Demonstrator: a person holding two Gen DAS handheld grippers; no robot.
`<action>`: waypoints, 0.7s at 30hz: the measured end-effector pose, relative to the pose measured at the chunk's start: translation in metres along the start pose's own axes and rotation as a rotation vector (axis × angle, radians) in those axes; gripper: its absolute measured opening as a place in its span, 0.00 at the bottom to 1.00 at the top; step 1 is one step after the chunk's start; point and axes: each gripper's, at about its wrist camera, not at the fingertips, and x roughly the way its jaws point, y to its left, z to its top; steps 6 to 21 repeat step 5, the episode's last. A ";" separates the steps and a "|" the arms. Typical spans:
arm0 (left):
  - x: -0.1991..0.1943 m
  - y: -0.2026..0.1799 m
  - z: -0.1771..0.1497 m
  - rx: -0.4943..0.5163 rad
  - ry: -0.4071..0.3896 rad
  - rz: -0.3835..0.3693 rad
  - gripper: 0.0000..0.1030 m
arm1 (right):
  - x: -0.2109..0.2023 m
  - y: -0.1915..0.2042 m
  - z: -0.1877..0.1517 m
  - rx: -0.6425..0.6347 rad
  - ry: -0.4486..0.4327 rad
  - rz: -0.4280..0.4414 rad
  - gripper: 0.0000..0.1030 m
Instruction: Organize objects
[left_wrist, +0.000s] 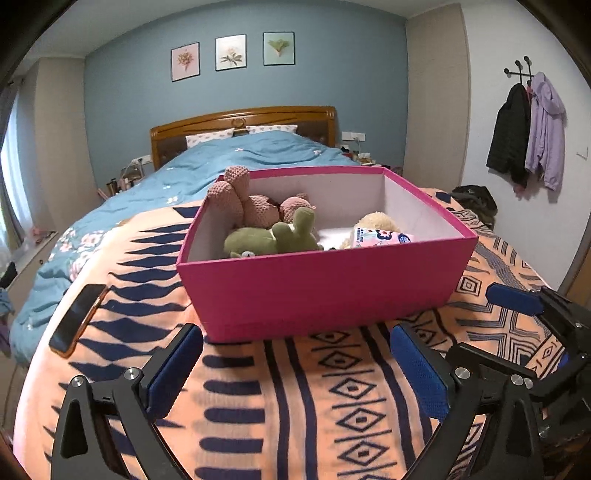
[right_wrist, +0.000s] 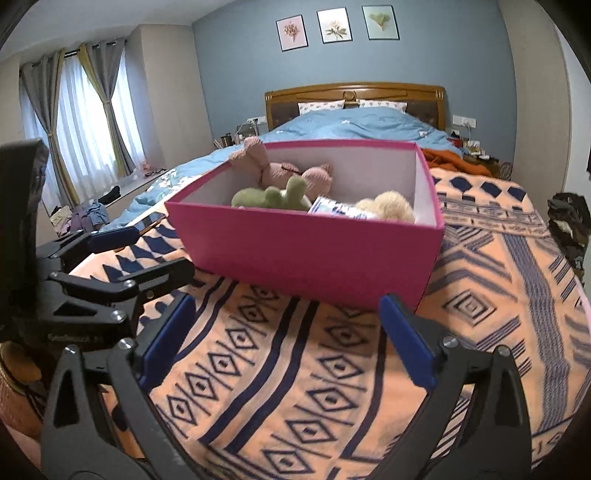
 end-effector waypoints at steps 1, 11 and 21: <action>-0.001 -0.001 -0.002 0.000 0.005 0.008 1.00 | 0.000 0.001 -0.002 0.002 0.000 -0.002 0.97; -0.004 -0.002 -0.012 -0.002 0.013 0.020 1.00 | -0.003 0.003 -0.006 0.015 -0.001 -0.003 0.97; -0.004 -0.002 -0.012 -0.002 0.013 0.020 1.00 | -0.003 0.003 -0.006 0.015 -0.001 -0.003 0.97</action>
